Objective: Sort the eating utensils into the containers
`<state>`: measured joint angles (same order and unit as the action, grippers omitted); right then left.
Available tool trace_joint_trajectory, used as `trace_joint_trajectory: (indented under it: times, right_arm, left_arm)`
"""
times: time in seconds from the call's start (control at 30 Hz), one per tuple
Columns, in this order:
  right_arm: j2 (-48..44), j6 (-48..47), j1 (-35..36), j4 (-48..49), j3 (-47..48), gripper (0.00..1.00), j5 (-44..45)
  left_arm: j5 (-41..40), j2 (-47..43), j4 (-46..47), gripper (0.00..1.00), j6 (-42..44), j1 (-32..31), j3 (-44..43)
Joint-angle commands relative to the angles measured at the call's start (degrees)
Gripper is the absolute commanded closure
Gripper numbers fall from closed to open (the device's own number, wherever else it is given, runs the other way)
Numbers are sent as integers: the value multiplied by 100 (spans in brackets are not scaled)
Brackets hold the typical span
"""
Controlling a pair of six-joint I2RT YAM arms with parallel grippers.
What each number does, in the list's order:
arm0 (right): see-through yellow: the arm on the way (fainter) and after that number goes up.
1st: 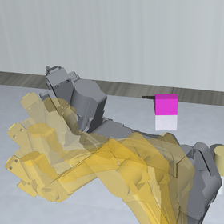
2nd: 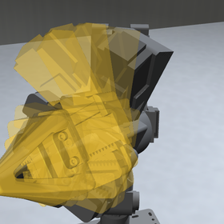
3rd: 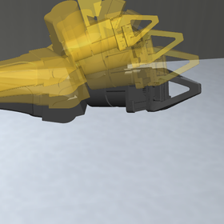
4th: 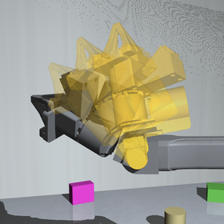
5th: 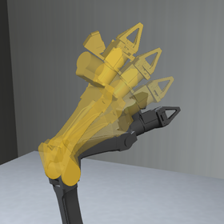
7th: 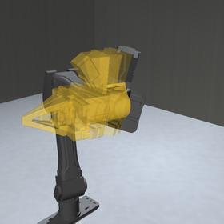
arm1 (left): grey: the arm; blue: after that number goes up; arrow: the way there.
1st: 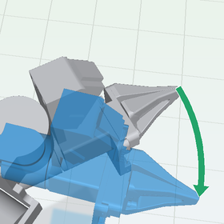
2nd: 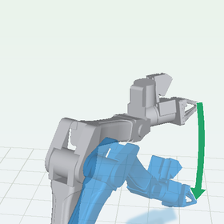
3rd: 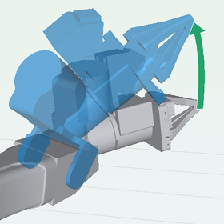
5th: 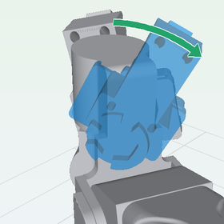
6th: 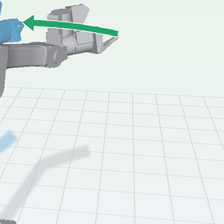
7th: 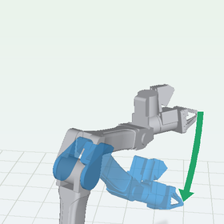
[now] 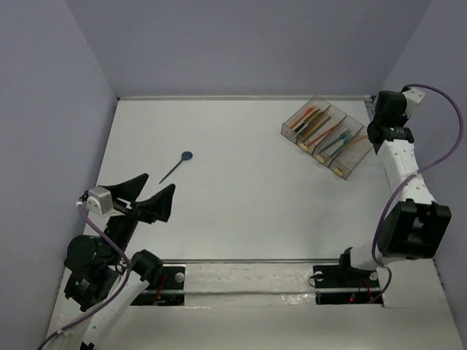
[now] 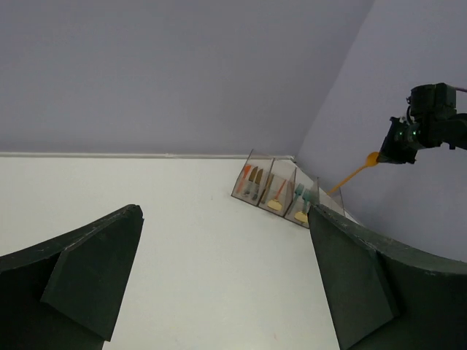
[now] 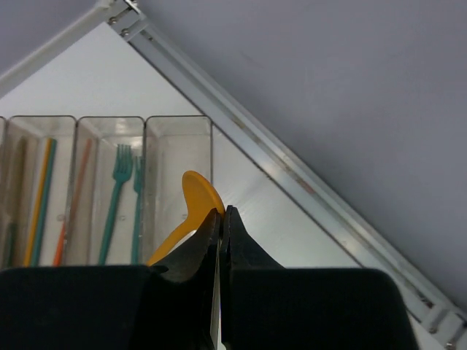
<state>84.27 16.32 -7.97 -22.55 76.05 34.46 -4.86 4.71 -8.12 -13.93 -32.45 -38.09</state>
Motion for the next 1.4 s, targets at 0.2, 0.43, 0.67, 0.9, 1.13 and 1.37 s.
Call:
trace_joint_trajectory:
  times: [0.2, 0.43, 0.67, 0.9, 1.13, 1.37]
  right_arm:
    - [818, -1175, -109, -584, 726, 100, 291]
    - [1574, -1324, -109, -505, 1131, 100, -351]
    - [2339, -1140, -109, -724, 1579, 89, -704]
    - [2349, -552, -109, -1076, 1966, 19, -570]
    - [225, 99, 1012, 579, 382, 16, -2028]
    - [-1772, 925, 2771, 2506, -2248, 14, -3592]
  left_arm:
    - [-85, -84, 109, 1, 5, -227, 12]
    - [-147, 56, 21, 1, -13, -227, -23]
    - [38, 513, -49, 1, -92, -227, -50]
    - [82, 1172, -102, 2, -127, 1, -59]
    - [38, 2314, -181, 25, -162, 589, -129]
    - [-146, 3947, -356, 33, -57, 994, -383]
